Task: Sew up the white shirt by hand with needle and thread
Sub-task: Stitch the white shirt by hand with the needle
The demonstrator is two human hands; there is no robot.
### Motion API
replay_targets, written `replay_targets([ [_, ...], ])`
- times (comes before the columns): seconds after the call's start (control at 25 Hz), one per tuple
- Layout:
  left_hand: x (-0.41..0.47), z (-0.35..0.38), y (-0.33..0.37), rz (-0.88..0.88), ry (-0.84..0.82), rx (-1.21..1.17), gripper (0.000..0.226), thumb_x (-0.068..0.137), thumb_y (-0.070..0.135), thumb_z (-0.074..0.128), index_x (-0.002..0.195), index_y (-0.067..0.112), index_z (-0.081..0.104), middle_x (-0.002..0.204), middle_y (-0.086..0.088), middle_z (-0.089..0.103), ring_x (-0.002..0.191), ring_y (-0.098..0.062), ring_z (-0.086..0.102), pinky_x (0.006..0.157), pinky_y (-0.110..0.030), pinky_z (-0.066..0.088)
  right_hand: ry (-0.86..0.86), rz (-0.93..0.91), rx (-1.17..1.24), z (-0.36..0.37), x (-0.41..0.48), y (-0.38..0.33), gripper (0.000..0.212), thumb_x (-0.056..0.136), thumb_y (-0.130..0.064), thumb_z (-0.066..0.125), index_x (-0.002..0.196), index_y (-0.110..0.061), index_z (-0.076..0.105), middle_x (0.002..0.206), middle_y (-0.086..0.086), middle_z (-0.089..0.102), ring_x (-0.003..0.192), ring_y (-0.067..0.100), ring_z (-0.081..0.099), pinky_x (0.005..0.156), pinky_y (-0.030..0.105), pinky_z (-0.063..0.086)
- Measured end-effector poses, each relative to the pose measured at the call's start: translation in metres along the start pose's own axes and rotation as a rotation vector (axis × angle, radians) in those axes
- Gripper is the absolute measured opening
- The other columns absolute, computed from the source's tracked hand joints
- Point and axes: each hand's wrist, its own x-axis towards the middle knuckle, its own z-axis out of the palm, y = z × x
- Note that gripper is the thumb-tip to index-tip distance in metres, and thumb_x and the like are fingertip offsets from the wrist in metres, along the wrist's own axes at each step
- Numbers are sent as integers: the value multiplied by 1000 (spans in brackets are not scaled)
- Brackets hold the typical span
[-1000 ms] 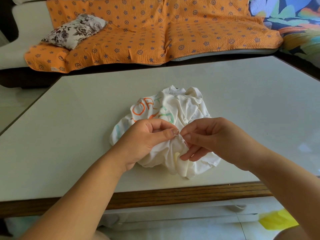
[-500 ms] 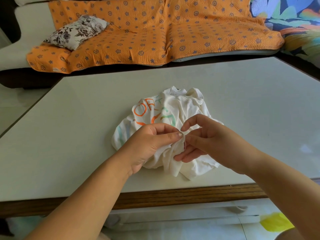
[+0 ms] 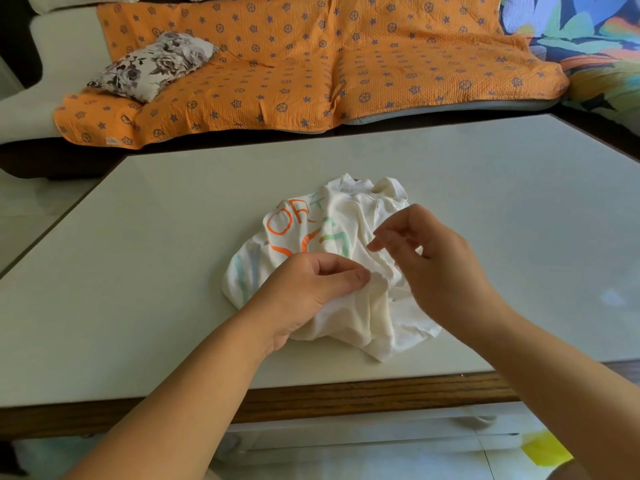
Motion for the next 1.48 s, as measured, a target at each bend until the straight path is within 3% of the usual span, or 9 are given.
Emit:
replay_targets([
  [0.2,-2,-1,3,-29,-62,48,8,80,23,75,87,22,79,89,7,77,85,0,68,78,-16,46,-115,354,827,-14,16,-6,10,102,-15,47,95,-9,52,79,12,72,51,19,63,44,22,48],
  [0.32,-2,-2,4,-27,-117,113,7,81,22,74,86,24,78,90,11,76,88,7,66,84,-12,42,-67,378,1022,-19,26,-1,13,103,-9,42,94,-8,51,68,13,67,73,32,73,70,37,62],
  [0.48,-3,-6,6,-16,-151,139,8,82,19,73,84,25,78,91,10,76,92,5,66,86,-11,42,108,262,741,-29,42,15,13,102,-14,48,91,-15,54,73,9,71,89,31,73,95,42,54],
  [0.64,-3,-13,6,-13,-155,137,11,83,16,72,82,24,79,91,7,76,92,2,66,91,-14,42,289,169,189,-35,49,28,13,99,-23,50,89,-29,57,76,-3,72,82,13,71,76,28,53],
  [0.72,-3,-14,6,-4,-146,138,13,83,16,72,79,26,79,89,7,76,91,2,66,92,-16,42,181,181,-21,-33,45,27,11,97,-23,51,93,-29,59,71,-6,71,76,13,70,62,28,50],
  [0.84,-2,-15,6,7,-148,133,12,83,15,72,78,25,79,89,7,76,92,1,66,93,-17,42,-166,77,-229,-24,29,21,18,98,-18,51,106,-33,58,65,-3,67,57,6,64,62,24,54],
  [1.0,-1,-14,7,9,-136,124,9,82,15,72,83,21,79,88,7,76,89,3,66,83,-8,45,-446,49,-229,-24,14,3,38,98,-14,42,95,-40,69,71,-11,60,64,3,58,68,20,51],
  [1.12,-2,-13,7,3,-132,126,8,82,18,73,87,20,79,90,5,76,89,1,66,86,-10,45,-465,44,-208,-22,8,-1,26,92,-21,52,89,-36,73,80,-20,62,74,3,58,74,20,48],
  [1.48,-1,-14,7,-8,-102,136,8,82,19,74,81,24,79,92,6,77,93,2,66,91,-17,40,-36,12,-242,-30,23,8,25,94,-14,56,78,-29,68,84,-6,62,57,-8,50,52,6,37],
])
